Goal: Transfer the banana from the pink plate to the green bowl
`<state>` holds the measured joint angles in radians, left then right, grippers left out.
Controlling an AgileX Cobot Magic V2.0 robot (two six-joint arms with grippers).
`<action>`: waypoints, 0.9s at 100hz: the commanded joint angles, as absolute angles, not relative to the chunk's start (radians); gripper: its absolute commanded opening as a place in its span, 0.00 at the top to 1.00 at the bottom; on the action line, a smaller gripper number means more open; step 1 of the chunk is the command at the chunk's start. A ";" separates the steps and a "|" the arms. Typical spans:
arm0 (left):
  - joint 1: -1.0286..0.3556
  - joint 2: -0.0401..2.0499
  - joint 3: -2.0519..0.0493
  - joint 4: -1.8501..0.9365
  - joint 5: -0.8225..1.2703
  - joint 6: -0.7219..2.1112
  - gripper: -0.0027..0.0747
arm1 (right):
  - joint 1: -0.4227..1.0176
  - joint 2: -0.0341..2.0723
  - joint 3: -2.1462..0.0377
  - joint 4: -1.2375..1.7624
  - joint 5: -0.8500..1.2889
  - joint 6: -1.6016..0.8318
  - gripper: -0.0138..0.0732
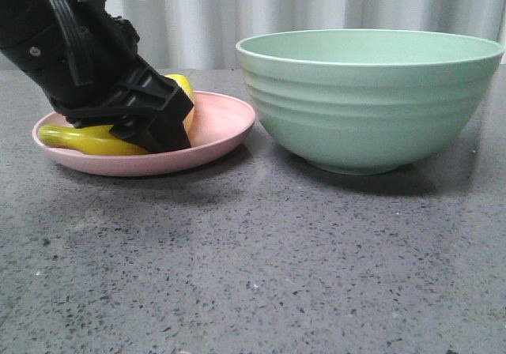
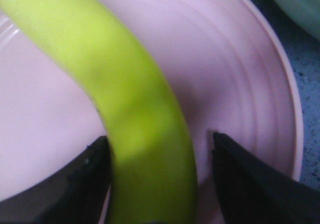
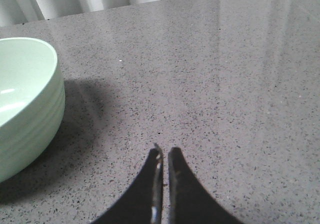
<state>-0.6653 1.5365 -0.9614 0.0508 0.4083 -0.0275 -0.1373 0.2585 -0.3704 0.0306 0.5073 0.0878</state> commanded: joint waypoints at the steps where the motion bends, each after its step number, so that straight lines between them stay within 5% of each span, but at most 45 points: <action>1: -0.666 1.506 -0.994 0.052 0.357 -0.028 0.46 | -0.142 0.279 -0.407 0.024 0.430 0.082 0.91; 46: -0.666 1.506 -0.994 0.052 0.357 -0.028 0.70 | -0.142 0.279 -0.407 0.024 0.430 0.082 0.91; 90: -0.668 1.440 -1.081 0.043 0.419 -0.028 0.72 | -0.140 0.279 -0.426 0.024 0.475 0.082 0.91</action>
